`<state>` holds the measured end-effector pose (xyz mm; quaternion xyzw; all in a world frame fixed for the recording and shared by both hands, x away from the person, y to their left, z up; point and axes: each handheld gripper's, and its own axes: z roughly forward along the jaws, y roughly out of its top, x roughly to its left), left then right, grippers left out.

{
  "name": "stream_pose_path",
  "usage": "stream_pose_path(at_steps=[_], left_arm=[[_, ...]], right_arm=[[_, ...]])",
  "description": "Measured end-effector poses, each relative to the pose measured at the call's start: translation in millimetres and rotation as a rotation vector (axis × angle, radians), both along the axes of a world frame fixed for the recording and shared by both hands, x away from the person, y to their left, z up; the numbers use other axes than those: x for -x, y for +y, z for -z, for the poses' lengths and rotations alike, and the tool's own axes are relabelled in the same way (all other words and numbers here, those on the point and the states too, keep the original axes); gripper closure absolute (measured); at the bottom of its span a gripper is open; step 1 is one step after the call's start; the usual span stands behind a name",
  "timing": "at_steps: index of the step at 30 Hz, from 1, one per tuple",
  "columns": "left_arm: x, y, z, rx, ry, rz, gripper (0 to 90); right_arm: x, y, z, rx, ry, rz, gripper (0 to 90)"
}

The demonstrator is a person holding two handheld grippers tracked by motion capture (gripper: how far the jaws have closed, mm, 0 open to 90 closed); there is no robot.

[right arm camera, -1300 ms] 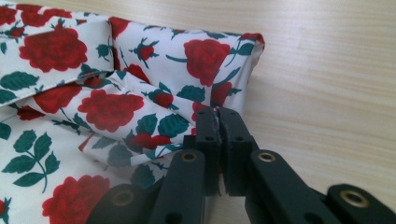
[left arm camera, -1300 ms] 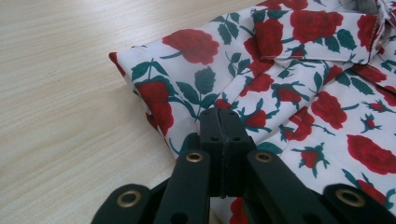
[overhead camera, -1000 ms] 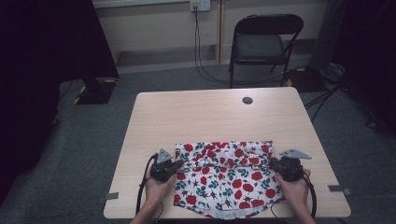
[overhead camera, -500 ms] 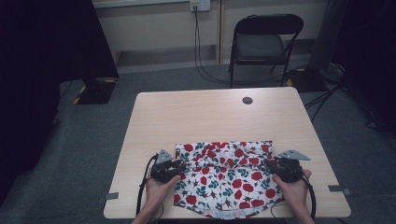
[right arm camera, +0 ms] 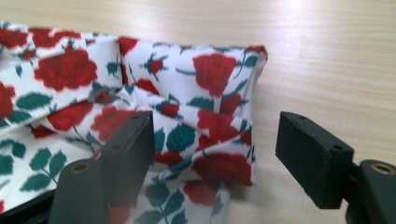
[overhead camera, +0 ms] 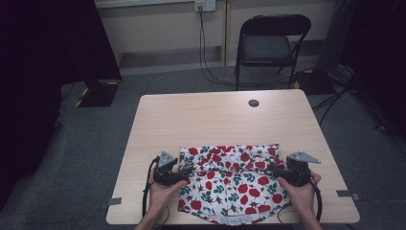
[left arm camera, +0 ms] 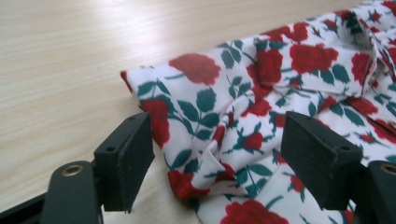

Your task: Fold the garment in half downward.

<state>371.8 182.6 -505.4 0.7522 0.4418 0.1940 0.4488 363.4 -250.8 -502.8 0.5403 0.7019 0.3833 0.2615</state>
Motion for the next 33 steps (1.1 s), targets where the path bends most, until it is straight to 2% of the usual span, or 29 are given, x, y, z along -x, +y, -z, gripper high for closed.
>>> stream_pose_path(at_steps=[5,10,13,16,21,24,26,27,28,29,31,33], left_arm=[[-4.4,-5.7,-3.0,0.026,-0.016,-0.012,21.4],[-11.2,-16.4,-7.7,0.029,-0.019,0.024,23.6],[-15.9,-25.9,-13.3,0.019,-0.018,0.039,24.2],[-20.2,-35.3,-16.8,0.008,-0.026,0.050,28.9],[-27.4,-46.8,-15.4,0.034,0.000,0.069,34.6],[-30.7,-50.8,-11.1,0.026,0.021,0.062,34.7],[-33.8,-52.2,-7.1,0.003,0.041,0.034,35.3],[-35.0,-51.8,-5.5,0.004,0.043,0.029,36.0],[-36.9,-51.5,-3.3,0.007,0.047,0.027,38.2],[-38.8,-51.3,-0.9,-0.004,0.055,0.010,41.1],[-41.6,-51.2,4.7,-0.023,0.075,0.000,44.6],[-42.2,-53.3,8.4,-0.072,0.082,-0.010,47.8]], right_arm=[[-4.9,5.8,-11.2,-0.017,-0.017,-0.013,26.7],[-12.7,16.9,-17.1,-0.030,-0.008,-0.037,22.6],[-18.8,24.2,-19.8,-0.040,-0.005,-0.040,20.2],[-25.8,30.4,-22.4,-0.051,-0.002,-0.051,19.9],[-39.4,43.3,-22.0,-0.055,0.018,-0.067,19.8],[-45.5,48.0,-16.6,-0.054,0.039,-0.069,19.6],[-49.2,48.8,-11.4,-0.045,0.052,-0.061,19.6],[-50.8,48.8,-9.1,-0.038,0.058,-0.058,20.5],[-51.9,48.4,-7.2,-0.035,0.063,-0.058,24.9],[-53.0,48.0,-4.8,-0.030,0.066,-0.061,33.8],[-54.4,48.1,0.4,0.006,0.073,-0.052,40.3],[-55.0,49.2,4.6,0.041,0.078,-0.049,46.0]])
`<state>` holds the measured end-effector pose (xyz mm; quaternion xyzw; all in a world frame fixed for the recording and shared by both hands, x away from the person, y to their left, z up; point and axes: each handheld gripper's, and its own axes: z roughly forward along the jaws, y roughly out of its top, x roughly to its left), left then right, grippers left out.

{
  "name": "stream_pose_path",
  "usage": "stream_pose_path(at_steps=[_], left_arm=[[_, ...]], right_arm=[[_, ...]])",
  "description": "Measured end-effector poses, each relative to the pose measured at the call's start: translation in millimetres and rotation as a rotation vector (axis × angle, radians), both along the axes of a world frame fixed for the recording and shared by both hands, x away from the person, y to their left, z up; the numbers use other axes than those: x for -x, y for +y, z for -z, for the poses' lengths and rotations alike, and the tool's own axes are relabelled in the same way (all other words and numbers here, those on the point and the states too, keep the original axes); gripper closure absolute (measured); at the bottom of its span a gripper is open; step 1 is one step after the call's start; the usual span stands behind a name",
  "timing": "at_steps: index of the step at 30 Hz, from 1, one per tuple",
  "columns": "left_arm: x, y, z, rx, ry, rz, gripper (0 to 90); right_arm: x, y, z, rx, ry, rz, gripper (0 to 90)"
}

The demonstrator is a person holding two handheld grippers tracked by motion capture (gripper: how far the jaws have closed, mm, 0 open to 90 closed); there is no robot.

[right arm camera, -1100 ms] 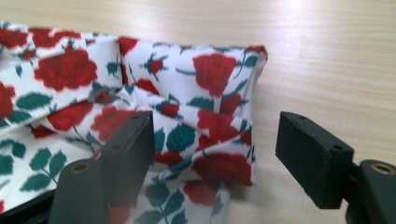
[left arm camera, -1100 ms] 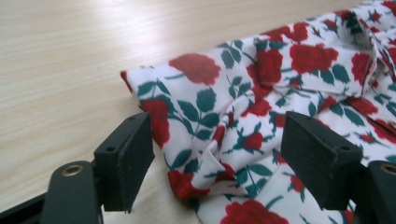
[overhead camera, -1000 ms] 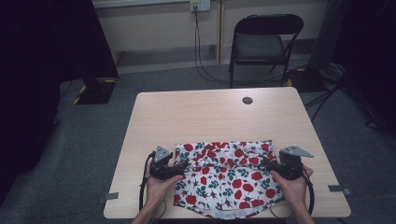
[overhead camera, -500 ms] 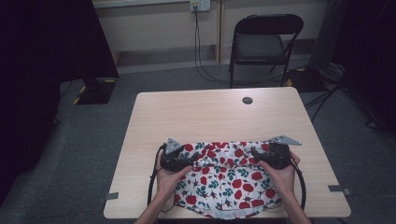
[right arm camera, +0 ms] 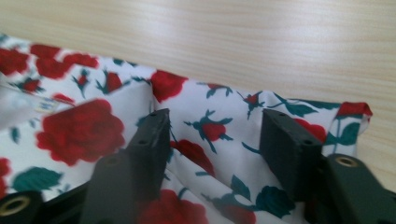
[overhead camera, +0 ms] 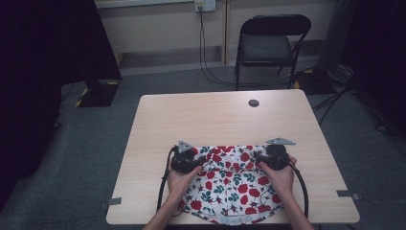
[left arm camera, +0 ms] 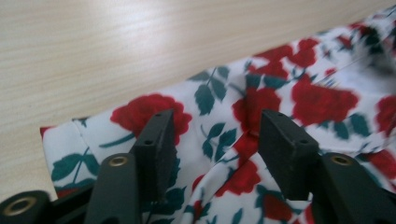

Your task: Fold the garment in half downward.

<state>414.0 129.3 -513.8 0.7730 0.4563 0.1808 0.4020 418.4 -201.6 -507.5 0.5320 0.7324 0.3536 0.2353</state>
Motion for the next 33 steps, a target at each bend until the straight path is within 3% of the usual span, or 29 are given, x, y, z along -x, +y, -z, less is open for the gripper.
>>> stream_pose_path(at_steps=[6,9,14,17,21,27,33], left_arm=[[-8.8,0.8,4.7,-0.029,0.015,-0.023,50.5],[-14.2,-1.5,5.2,-0.055,0.000,-0.027,49.3],[-23.9,-1.6,4.4,-0.050,0.009,-0.038,48.3],[-28.0,0.1,2.9,-0.012,0.034,-0.038,44.9],[-27.0,3.6,-5.8,0.073,0.022,-0.033,42.1],[-37.7,-14.3,-28.5,0.106,0.016,0.008,44.1],[-54.7,-38.9,-30.5,0.107,0.051,0.032,44.5]], right_arm=[[-3.2,7.7,9.4,0.088,-0.004,0.017,48.1],[-7.3,9.5,9.8,0.086,-0.009,0.020,48.1],[-16.7,9.5,10.6,0.075,-0.015,0.022,47.9],[-22.0,9.4,9.9,0.073,-0.008,0.023,46.8],[-20.5,6.9,-1.8,-0.008,0.004,0.004,39.5],[-27.7,19.3,-25.5,-0.081,-0.020,-0.042,38.6],[-52.4,36.7,-19.2,-0.121,0.057,-0.053,41.9]])
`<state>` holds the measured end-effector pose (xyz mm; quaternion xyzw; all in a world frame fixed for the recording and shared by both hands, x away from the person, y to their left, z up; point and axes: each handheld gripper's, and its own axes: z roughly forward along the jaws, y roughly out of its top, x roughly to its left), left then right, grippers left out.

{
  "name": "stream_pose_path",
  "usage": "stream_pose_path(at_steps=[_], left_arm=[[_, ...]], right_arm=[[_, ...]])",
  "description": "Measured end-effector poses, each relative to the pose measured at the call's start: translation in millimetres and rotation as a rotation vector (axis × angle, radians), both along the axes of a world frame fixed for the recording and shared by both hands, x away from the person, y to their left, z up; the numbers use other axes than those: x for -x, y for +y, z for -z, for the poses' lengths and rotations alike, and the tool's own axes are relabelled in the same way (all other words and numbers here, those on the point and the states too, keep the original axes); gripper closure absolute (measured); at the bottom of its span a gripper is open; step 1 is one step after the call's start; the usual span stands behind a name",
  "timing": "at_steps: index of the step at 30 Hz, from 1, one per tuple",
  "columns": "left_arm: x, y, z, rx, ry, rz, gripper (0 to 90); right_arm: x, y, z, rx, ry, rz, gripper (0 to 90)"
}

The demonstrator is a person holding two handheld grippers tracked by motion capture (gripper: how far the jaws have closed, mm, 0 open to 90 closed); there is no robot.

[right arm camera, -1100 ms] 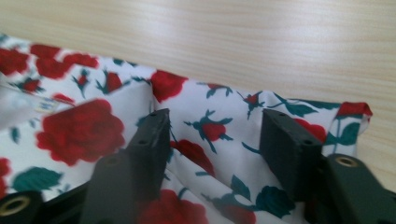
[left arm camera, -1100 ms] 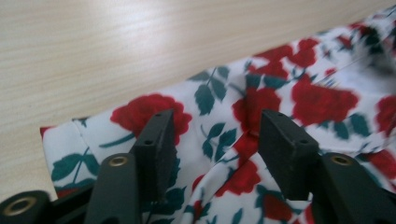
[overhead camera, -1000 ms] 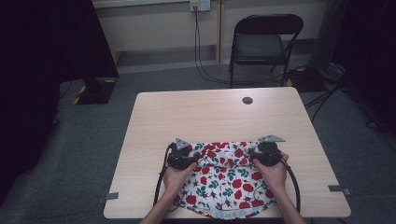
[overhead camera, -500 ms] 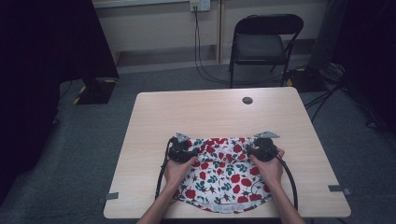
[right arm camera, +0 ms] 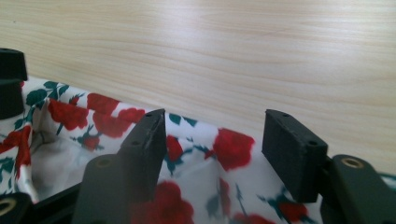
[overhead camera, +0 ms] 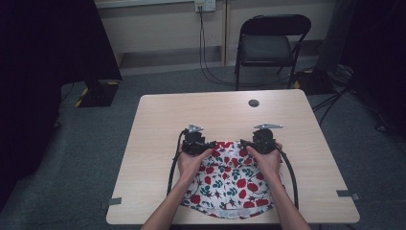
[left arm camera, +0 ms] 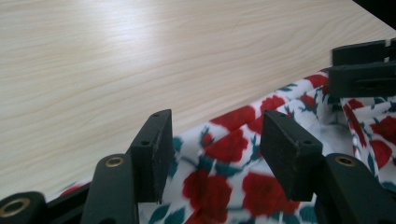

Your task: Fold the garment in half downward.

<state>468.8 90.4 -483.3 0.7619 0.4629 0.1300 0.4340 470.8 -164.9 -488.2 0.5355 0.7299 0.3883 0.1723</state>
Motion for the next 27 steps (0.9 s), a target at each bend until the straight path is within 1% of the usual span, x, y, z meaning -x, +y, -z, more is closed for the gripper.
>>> stream_pose_path(at_steps=[2,3,5,6,7,9,10,11,13,14,15,16,18,21,23,26,27], left_arm=[[-3.4,-6.4,2.5,-0.014,0.011,0.002,44.7],[-4.8,-8.9,4.2,-0.025,0.021,0.000,44.7],[-7.4,-12.3,8.3,-0.038,0.037,-0.004,44.6],[-7.6,-12.1,10.2,-0.043,0.044,-0.010,44.6],[-7.4,-11.8,12.4,-0.040,0.051,-0.011,44.9],[-6.1,-11.6,16.1,-0.056,0.062,-0.003,45.7],[-4.6,-10.4,16.6,-0.048,0.061,-0.007,45.6],[-2.9,-10.1,16.0,-0.047,0.066,-0.001,45.2],[0.8,-11.0,14.4,-0.064,0.068,0.012,45.3],[1.9,-11.0,14.1,-0.067,0.066,0.022,47.1],[3.3,-10.9,13.6,-0.069,0.063,0.021,48.0],[4.8,-9.7,12.7,-0.065,0.062,0.026,48.4],[7.2,-7.5,11.7,-0.059,0.059,0.030,49.2],[11.6,-4.7,10.6,-0.067,0.062,0.044,50.8],[15.0,-2.9,9.7,-0.064,0.052,0.047,51.8],[18.3,0.2,8.8,-0.059,0.048,0.067,56.7],[19.0,0.9,8.9,-0.064,0.043,0.074,61.4]], right_arm=[[-5.3,6.3,0.8,0.024,0.010,0.005,44.2],[-6.6,7.9,1.5,0.026,0.018,0.003,44.7],[-9.5,11.0,4.6,0.051,0.040,0.012,45.3],[-10.2,10.5,6.6,0.048,0.042,0.015,46.2],[-10.2,9.7,7.9,0.048,0.046,0.016,47.2],[-8.6,8.9,9.5,0.054,0.051,0.015,49.0],[-7.2,8.6,10.7,0.066,0.059,0.010,49.0],[-5.5,8.1,10.8,0.066,0.060,0.008,49.3],[-2.6,7.1,10.3,0.064,0.059,0.006,51.0],[-0.7,6.6,9.8,0.068,0.059,-0.005,52.0],[0.5,6.5,9.4,0.072,0.063,-0.010,52.2],[2.2,6.1,8.7,0.075,0.067,-0.011,52.4],[6.6,4.3,6.2,0.065,0.061,-0.022,52.6],[11.9,2.6,4.1,0.065,0.062,-0.032,53.3],[15.4,0.8,4.2,0.056,0.068,-0.044,54.3],[19.8,-2.1,4.1,0.043,0.064,-0.049,58.5],[21.2,-2.9,4.2,0.037,0.058,-0.052,61.6]])
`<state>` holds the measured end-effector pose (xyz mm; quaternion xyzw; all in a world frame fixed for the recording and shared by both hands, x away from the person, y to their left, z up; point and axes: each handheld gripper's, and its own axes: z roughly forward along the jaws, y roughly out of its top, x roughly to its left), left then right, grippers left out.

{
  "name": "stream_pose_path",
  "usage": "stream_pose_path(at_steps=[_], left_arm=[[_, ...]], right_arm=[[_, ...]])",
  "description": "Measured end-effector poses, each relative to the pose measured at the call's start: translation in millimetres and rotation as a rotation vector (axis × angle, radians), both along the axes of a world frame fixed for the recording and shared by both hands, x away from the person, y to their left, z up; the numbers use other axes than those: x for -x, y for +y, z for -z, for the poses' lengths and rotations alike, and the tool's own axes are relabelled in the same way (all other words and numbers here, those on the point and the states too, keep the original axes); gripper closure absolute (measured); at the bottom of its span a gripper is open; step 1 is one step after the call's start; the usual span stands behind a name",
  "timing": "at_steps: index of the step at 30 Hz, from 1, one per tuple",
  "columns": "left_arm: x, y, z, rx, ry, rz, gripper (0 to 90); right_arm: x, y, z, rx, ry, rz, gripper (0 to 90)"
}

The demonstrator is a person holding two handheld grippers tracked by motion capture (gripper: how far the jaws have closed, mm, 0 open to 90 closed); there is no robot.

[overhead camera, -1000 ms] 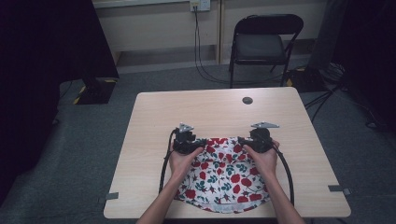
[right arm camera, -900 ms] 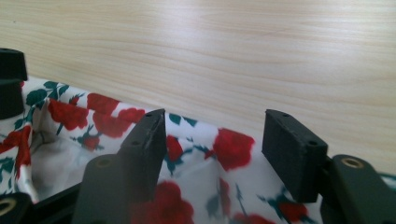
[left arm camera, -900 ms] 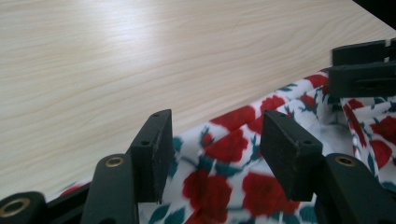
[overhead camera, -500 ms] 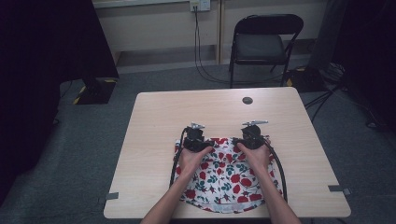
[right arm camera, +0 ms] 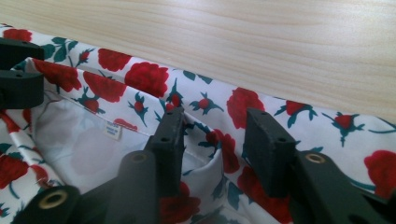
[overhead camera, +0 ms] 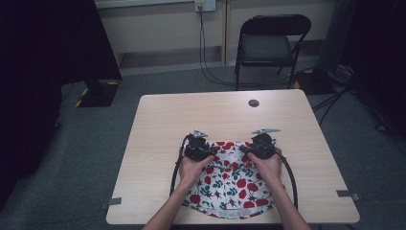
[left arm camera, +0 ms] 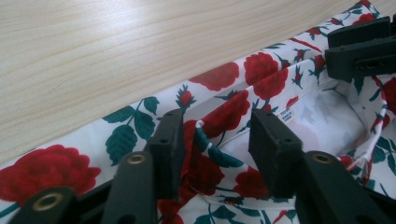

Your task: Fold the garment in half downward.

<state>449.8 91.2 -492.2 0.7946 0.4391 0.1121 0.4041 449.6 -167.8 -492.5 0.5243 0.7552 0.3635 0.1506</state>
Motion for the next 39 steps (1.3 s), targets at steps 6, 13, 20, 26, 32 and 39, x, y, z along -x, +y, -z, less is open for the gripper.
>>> stream_pose_path(at_steps=[6,13,20,26,32,39], left_arm=[[0.6,2.2,2.4,0.010,-0.024,0.002,84.1],[4.9,2.7,1.1,0.014,-0.044,0.016,89.5],[10.0,3.8,-3.5,0.016,-0.069,0.033,89.7],[15.4,5.3,-7.1,0.040,-0.084,0.038,89.8],[21.8,7.7,-10.0,0.049,-0.095,0.044,89.7],[28.3,10.6,-11.8,0.067,-0.109,0.044,89.8]], right_arm=[[5.0,0.5,0.5,-0.007,-0.041,-0.015,79.2],[5.7,0.8,-0.2,-0.017,-0.053,-0.015,86.5],[8.8,0.1,-4.6,-0.021,-0.070,-0.014,88.8],[13.2,-1.0,-9.3,-0.037,-0.085,-0.011,89.3],[19.9,-1.6,-14.5,-0.042,-0.104,-0.015,89.6],[27.5,-0.3,-19.6,-0.045,-0.132,-0.020,89.6]])
